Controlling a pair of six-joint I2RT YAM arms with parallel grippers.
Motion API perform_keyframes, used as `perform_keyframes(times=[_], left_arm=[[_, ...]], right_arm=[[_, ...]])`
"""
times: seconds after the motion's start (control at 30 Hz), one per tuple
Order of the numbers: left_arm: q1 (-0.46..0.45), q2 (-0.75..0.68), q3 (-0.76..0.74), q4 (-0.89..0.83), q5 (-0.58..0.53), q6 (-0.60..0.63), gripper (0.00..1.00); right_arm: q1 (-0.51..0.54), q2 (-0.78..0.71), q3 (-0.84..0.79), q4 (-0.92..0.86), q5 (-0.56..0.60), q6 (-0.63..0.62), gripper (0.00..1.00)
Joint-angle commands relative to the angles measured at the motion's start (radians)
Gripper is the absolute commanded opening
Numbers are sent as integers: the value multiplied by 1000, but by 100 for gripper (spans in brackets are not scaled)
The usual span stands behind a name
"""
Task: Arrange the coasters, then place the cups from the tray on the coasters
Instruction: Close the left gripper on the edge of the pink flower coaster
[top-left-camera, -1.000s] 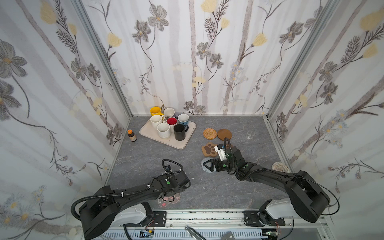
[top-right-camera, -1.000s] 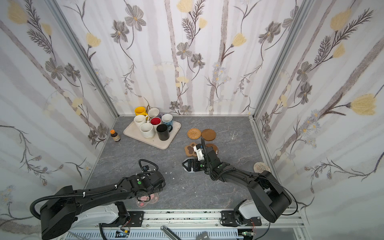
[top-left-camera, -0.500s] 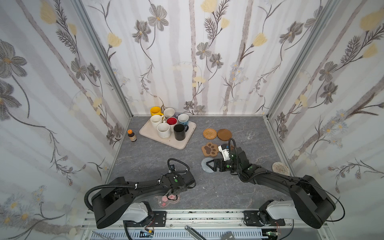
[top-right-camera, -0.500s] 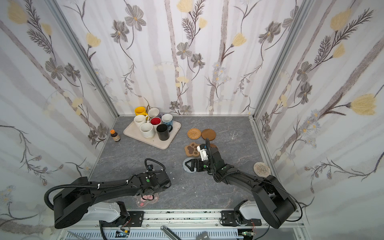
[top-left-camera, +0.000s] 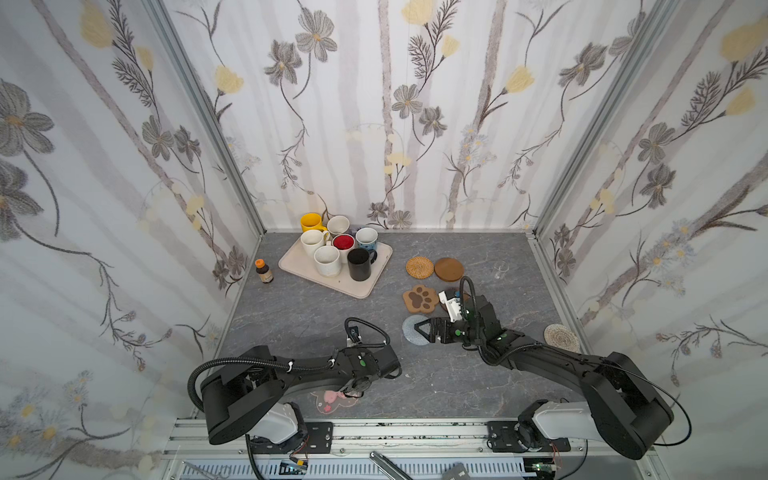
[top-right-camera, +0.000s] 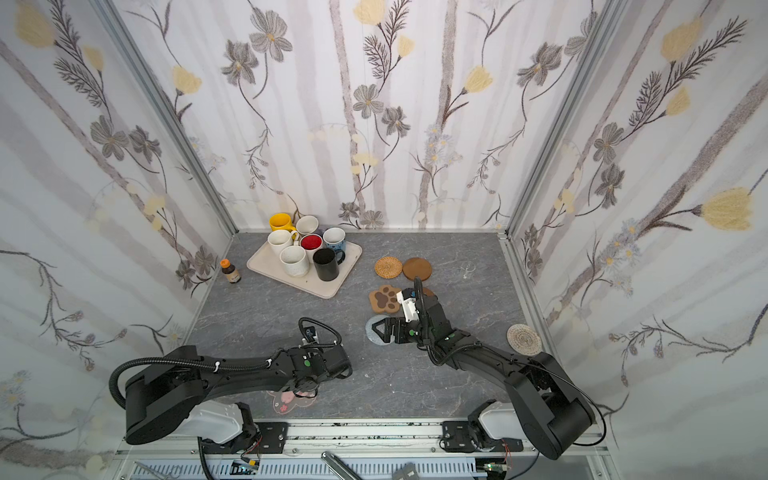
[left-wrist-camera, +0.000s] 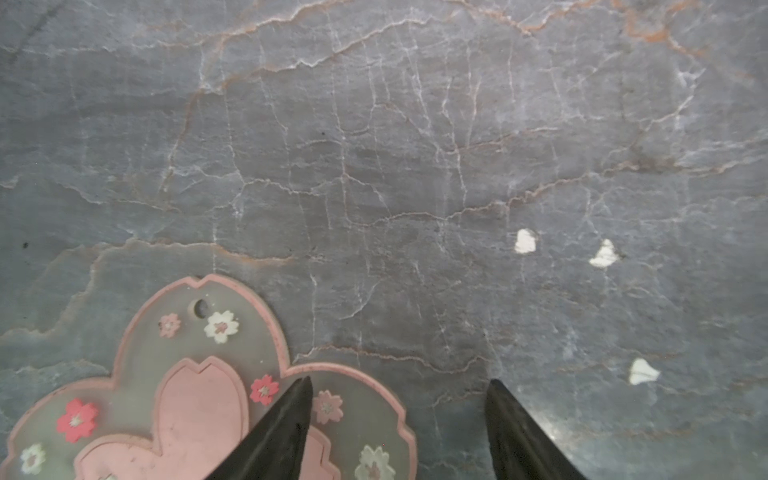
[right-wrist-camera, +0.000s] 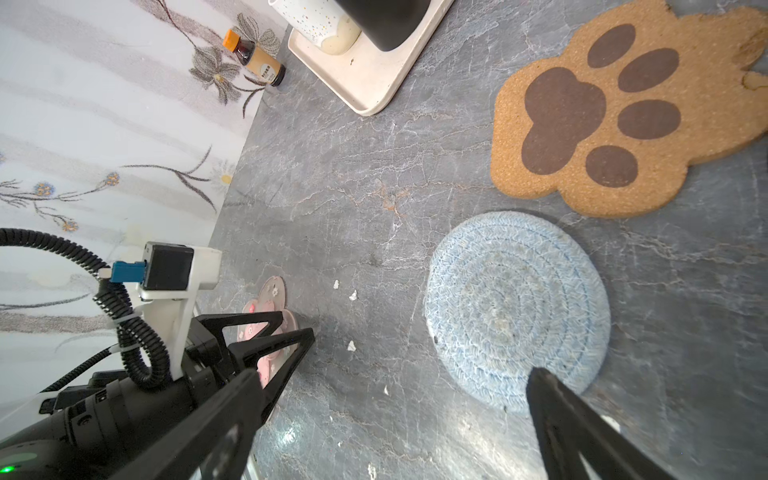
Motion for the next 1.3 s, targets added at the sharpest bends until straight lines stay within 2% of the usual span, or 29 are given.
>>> perform_keyframes(times=[0.0,0.07,0.33,0.5,0.67,0.77,1.07,1.27], left_arm=[[0,-29,-38,-111,136,-13,78],[-2,-76,-56,-115,159,-14,82],[-4,-156,-47,-168,188,-2,82],[-4,-130,-14,-192,195,31,82],[-7,-132,54,-269,141,48,85],[-5,-129,75,-295,148,56,85],[-10,-139,35,-306,172,40,86],[-10,-86,39,-289,172,59,87]], right_arm=[[-1,3,-1,57,-1,-2,100],[-1,8,-1,58,1,-2,100],[-3,23,3,55,7,-3,100],[-6,24,3,52,13,-5,100],[-10,28,3,55,12,-6,100],[-10,27,0,54,10,-5,100],[-13,25,-3,61,8,-6,100],[-14,26,-5,62,5,-3,100]])
